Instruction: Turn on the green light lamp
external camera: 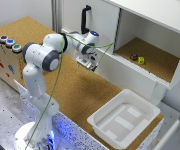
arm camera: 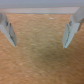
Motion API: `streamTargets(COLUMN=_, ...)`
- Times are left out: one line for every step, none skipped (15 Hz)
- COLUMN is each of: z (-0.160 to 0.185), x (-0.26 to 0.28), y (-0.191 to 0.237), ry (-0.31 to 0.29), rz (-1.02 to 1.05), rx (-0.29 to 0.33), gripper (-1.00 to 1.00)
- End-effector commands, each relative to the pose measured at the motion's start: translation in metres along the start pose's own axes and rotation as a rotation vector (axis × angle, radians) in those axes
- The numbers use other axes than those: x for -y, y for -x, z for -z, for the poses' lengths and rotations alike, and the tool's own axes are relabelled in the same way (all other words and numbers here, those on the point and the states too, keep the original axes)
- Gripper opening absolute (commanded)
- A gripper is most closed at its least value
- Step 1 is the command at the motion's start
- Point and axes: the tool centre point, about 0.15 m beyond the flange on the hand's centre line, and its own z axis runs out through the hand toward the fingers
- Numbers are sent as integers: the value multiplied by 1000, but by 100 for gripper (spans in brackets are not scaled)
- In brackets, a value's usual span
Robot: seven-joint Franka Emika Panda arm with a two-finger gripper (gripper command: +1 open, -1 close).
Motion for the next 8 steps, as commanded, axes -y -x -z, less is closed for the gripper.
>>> streamTargets(z=32, x=96, y=-2, ry=77, rz=173, rx=-131, gripper=100)
streamTargets(z=49, x=115, y=-4, ry=100, rz=205, rx=-156, gripper=100)
streamTargets(z=61, x=128, y=-5, ry=107, rz=222, rx=-164, gripper=100)
streamTargets(z=78, x=148, y=-6, ry=123, rz=257, rx=-173, gripper=100)
streamTargets(z=92, x=165, y=-7, ry=139, rz=286, rx=-163, gripper=100)
streamTargets(z=104, x=185, y=-8, ry=161, rz=317, rx=-153, gripper=100)
streamTargets(z=115, x=204, y=-8, ry=155, rz=344, rx=-138, gripper=100)
streamTargets(z=122, x=225, y=-5, ry=176, rz=374, rx=-122, gripper=100)
